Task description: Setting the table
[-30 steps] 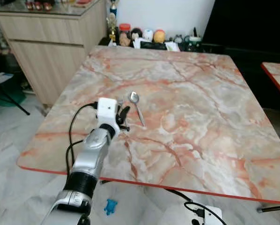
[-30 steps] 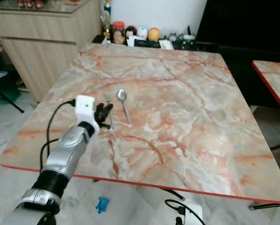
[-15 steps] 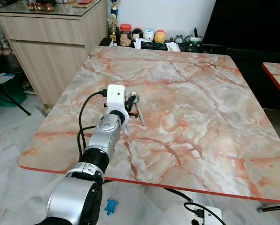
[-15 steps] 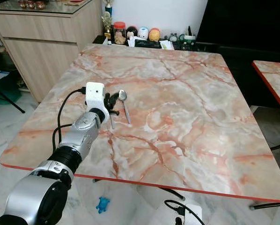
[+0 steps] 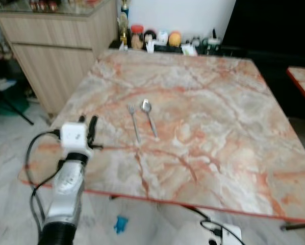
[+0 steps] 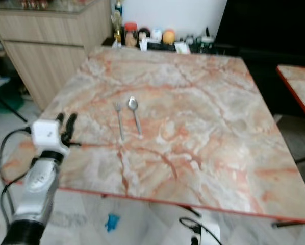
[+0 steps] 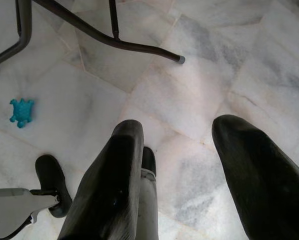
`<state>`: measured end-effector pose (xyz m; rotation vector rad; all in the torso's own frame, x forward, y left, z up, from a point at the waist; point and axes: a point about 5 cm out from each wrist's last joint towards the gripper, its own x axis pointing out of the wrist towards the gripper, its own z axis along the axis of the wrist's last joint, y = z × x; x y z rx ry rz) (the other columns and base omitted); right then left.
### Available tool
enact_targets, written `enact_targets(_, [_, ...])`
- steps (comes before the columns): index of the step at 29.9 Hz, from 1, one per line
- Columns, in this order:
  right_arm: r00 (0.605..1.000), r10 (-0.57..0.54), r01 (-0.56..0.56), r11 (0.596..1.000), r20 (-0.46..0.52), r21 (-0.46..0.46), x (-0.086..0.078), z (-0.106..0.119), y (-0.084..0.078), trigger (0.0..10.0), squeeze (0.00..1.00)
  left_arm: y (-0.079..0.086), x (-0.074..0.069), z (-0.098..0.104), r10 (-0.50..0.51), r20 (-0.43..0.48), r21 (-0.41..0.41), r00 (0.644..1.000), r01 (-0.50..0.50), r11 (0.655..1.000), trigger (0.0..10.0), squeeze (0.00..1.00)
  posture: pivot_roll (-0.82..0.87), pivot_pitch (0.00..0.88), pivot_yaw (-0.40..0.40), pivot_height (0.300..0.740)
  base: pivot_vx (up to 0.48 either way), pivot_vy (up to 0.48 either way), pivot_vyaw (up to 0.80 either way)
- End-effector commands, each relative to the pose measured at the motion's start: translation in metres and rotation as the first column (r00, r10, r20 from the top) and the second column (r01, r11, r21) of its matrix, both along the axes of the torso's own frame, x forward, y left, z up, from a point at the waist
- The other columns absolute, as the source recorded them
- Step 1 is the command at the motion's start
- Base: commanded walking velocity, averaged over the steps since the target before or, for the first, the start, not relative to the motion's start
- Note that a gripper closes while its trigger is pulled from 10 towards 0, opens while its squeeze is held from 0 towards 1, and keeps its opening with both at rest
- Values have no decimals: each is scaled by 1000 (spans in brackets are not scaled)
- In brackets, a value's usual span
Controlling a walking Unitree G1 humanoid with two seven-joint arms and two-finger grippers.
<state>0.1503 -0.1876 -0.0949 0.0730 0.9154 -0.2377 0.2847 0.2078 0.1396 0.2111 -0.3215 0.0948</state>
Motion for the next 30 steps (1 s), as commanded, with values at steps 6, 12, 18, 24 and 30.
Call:
enact_targets(6, [1000,7,-7,1000,6,-9,0,1,-2,10000,0,59,-55,-22,431,-60,138,900,-420,897,10000,0,111,8,-49,740,0,0,0])
enact_targets(12, [1000,13,-13,1000,5,-9,1,1,0,10000,0,96,-83,-65,642,-213,252,736,-594,764,10000,0,114,0,-47,740,0,0,0])
enact_targets(18, [1000,8,-8,1000,7,-8,2,1,1,10000,0,119,-103,-99,757,-321,332,570,-680,653,10000,0,116,0,-41,740,0,0,0])
enact_targets(24, [1000,6,-6,1000,6,-5,2,1,3,10000,0,130,-126,-131,802,-423,382,422,-720,580,10000,0,114,0,-36,740,0,0,0])
enact_targets(30, [1000,4,-4,1000,3,-4,2,0,3,10000,0,106,-125,-170,608,-659,318,442,-570,758,10000,0,116,0,-36,740,0,0,0])
